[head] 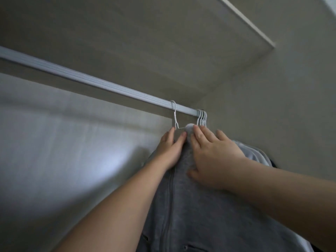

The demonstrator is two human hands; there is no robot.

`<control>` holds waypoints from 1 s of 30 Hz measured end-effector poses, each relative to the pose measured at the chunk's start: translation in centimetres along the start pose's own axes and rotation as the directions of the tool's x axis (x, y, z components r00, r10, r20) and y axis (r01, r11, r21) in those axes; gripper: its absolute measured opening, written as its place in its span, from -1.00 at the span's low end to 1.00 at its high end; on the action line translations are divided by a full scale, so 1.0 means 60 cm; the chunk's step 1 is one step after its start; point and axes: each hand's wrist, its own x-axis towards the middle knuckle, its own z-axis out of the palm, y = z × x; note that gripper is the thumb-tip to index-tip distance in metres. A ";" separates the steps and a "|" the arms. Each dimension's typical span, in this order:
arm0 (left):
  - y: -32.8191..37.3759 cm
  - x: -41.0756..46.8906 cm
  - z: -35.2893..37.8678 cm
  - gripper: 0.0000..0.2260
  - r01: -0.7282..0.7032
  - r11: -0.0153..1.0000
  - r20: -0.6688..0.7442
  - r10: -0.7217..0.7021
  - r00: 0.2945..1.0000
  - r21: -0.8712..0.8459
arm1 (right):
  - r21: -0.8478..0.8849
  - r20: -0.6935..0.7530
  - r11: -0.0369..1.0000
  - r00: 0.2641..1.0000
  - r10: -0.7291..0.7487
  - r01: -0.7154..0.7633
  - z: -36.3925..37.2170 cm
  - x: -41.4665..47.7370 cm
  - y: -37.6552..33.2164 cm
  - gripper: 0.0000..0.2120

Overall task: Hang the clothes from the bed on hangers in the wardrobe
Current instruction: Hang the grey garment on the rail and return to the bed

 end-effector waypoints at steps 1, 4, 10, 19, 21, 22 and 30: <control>0.000 0.009 0.019 -0.36 0.004 1.000 0.015 -0.004 1.000 -0.010 | -0.018 0.018 1.000 1.000 0.007 -0.007 0.009 -0.002 0.012 -0.05; 0.004 0.029 0.073 -0.38 0.027 0.999 0.048 -0.026 0.998 -0.018 | -0.089 0.067 0.996 0.997 0.026 -0.020 0.036 -0.007 0.044 -0.05; -0.012 0.055 0.144 -0.35 -0.004 1.000 0.039 0.004 0.999 0.021 | -0.131 0.042 0.991 0.999 0.020 -0.015 0.083 -0.012 0.083 -0.06; -0.025 0.052 0.143 -0.26 -0.039 0.999 0.005 0.039 0.999 -0.021 | 0.013 -0.009 1.000 1.000 0.022 -0.021 0.101 -0.004 0.086 -0.05; -0.024 0.047 0.141 -0.39 -0.047 0.999 -0.018 0.046 0.999 -0.011 | 0.019 0.003 1.000 1.000 0.022 -0.022 0.097 -0.008 0.084 -0.06; -0.024 0.043 0.138 -0.42 -0.047 0.999 -0.029 0.046 0.999 -0.021 | 0.029 0.011 0.999 1.000 0.024 -0.024 0.093 -0.012 0.084 -0.08; 0.029 -0.094 0.134 -0.24 -0.113 0.991 -0.123 0.103 0.987 -0.075 | 0.214 0.156 0.976 0.986 -0.066 0.032 0.026 -0.118 0.124 -0.30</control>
